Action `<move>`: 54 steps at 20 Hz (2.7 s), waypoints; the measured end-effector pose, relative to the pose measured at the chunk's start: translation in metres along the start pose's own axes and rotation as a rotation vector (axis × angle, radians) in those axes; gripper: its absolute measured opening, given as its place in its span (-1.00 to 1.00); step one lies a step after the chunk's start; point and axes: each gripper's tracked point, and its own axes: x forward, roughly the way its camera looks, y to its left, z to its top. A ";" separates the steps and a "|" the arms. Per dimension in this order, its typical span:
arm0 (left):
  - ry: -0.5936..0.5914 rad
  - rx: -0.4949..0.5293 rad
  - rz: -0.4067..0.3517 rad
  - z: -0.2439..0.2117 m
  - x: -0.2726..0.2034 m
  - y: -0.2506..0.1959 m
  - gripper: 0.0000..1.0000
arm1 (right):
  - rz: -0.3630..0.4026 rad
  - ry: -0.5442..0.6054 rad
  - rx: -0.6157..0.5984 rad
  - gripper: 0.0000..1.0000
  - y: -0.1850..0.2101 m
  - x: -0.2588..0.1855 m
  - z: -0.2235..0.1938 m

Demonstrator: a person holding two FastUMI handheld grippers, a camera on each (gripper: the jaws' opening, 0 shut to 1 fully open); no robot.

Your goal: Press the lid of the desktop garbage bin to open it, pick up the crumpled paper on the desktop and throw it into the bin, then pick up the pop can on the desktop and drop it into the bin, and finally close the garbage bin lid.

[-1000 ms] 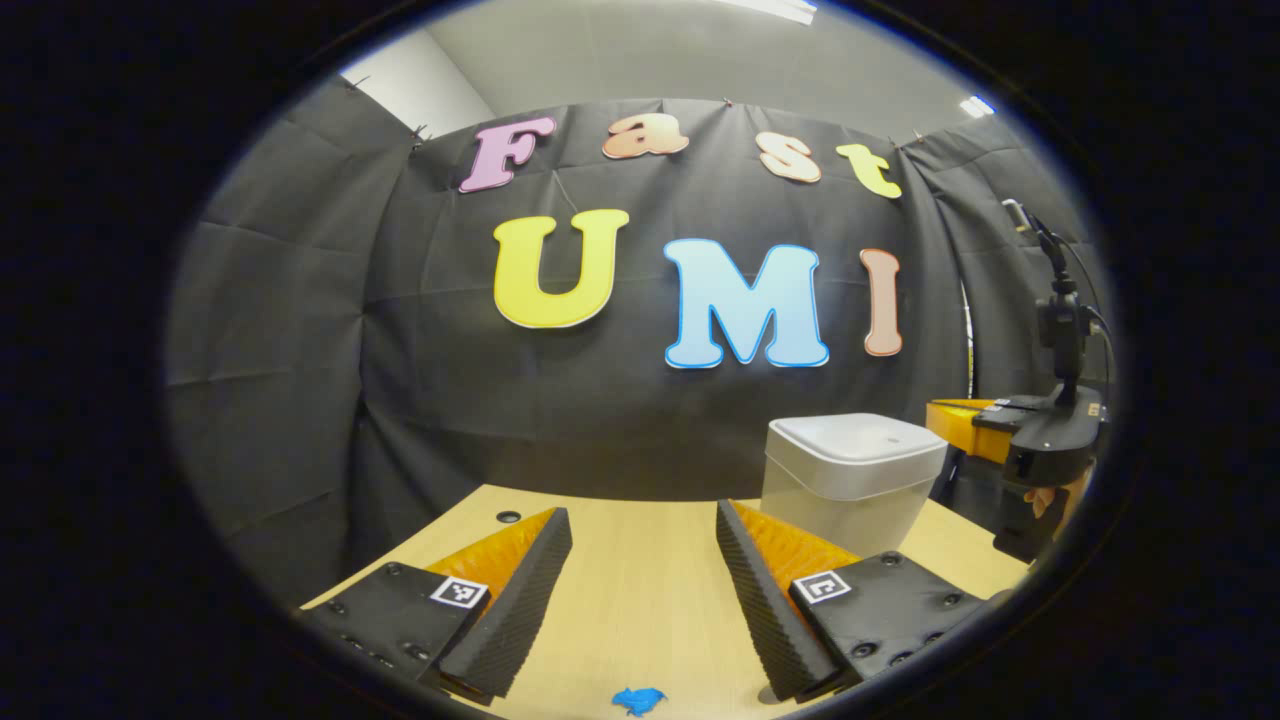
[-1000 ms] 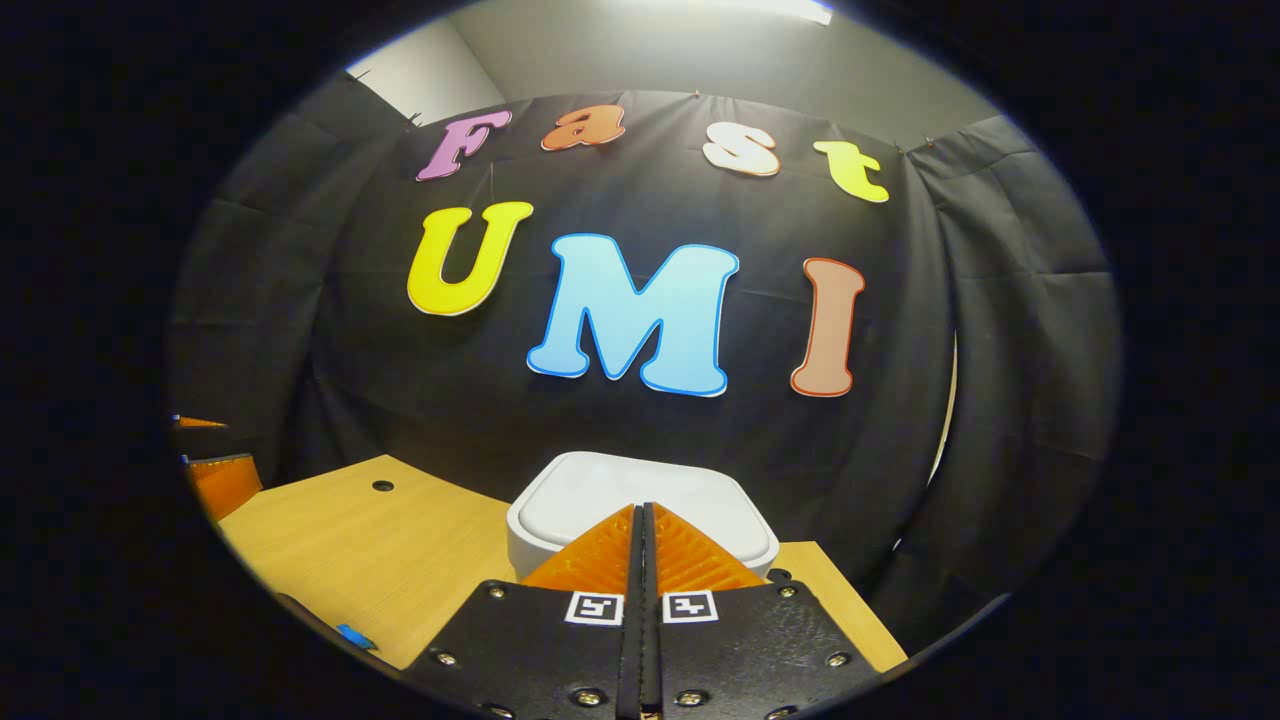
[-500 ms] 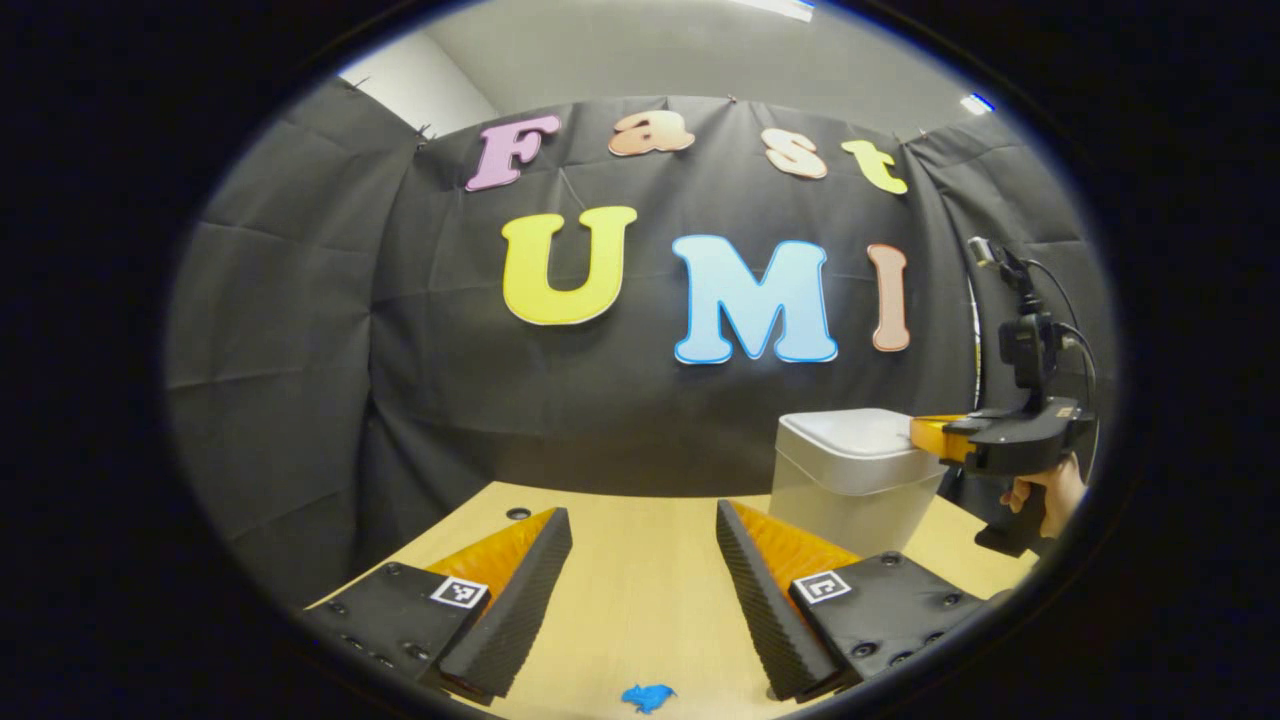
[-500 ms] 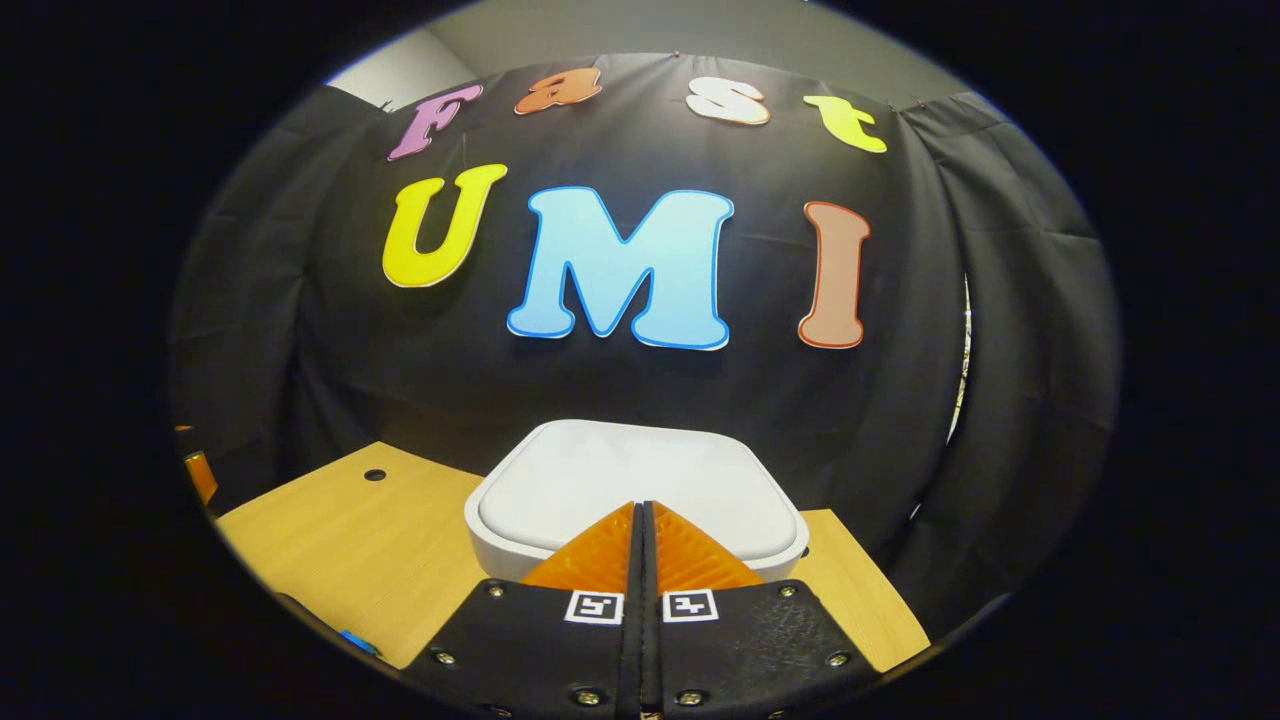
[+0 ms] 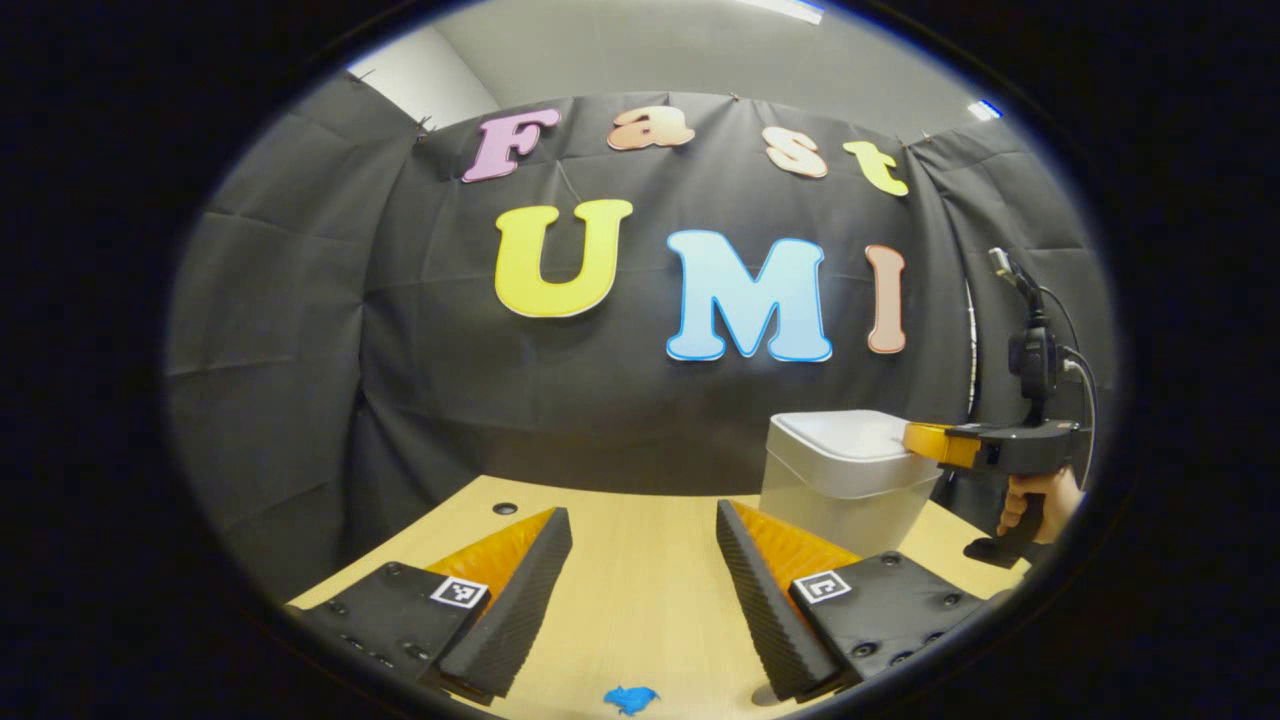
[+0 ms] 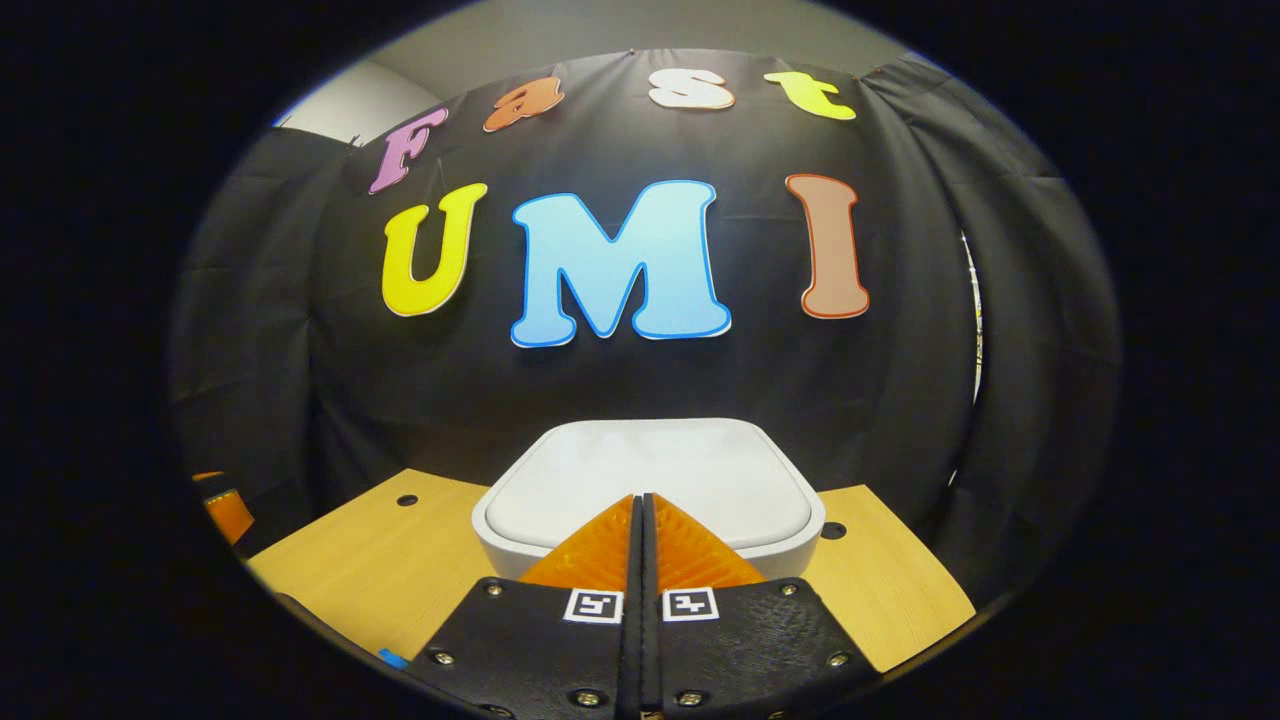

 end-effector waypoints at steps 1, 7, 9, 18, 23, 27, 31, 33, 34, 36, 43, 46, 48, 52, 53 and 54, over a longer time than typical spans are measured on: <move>-0.002 -0.003 0.001 0.000 -0.003 0.002 0.90 | -0.004 0.003 -0.011 -0.99 -0.001 0.000 0.001; -0.005 -0.001 0.041 -0.001 -0.015 0.015 0.92 | -0.039 -0.140 -0.012 -1.00 0.003 -0.017 0.050; 0.002 -0.013 0.051 -0.004 -0.019 0.020 0.90 | -0.040 -0.129 -0.038 -1.00 0.004 -0.018 0.048; 0.020 -0.017 0.072 -0.016 -0.021 0.030 0.92 | -0.050 -0.153 -0.084 -1.00 0.008 -0.047 0.051; 0.064 0.003 0.075 -0.038 -0.023 0.038 0.90 | -0.063 -0.182 -0.136 -0.99 0.011 -0.070 0.050; 0.127 -0.031 0.083 -0.075 -0.033 0.040 0.91 | -0.042 -0.210 -0.169 -0.71 0.014 -0.089 0.052; 0.185 -0.014 0.116 -0.117 -0.046 0.037 0.92 | -0.023 -0.240 -0.172 -0.55 0.011 -0.105 0.054; 0.227 -0.020 0.124 -0.138 -0.047 0.033 0.91 | -0.002 -0.235 -0.178 -0.36 0.012 -0.110 0.050; 0.243 -0.029 0.119 -0.151 -0.047 0.031 0.92 | 0.004 -0.231 -0.180 -0.37 0.011 -0.114 0.049; 0.269 -0.037 0.107 -0.169 -0.044 0.028 0.92 | -0.011 -0.225 -0.171 -0.36 0.009 -0.121 0.047; 0.371 0.039 -0.009 -0.218 -0.026 0.033 0.91 | -0.115 -0.182 -0.133 0.23 0.017 -0.144 0.040; 0.413 0.048 -0.064 -0.241 -0.018 0.034 0.92 | -0.163 -0.132 -0.107 0.24 0.023 -0.151 0.029; 0.441 0.061 -0.099 -0.255 -0.015 0.035 0.92 | -0.188 -0.111 -0.111 0.63 0.030 -0.157 0.026; 0.492 0.086 -0.132 -0.284 -0.010 0.040 0.92 | -0.223 -0.120 -0.141 0.84 0.036 -0.171 0.031; 0.505 0.095 -0.138 -0.290 -0.009 0.039 0.92 | -0.223 -0.122 -0.144 0.85 0.037 -0.172 0.030; 0.516 0.102 -0.144 -0.295 -0.011 0.038 0.92 | -0.224 -0.118 -0.142 0.84 0.037 -0.173 0.029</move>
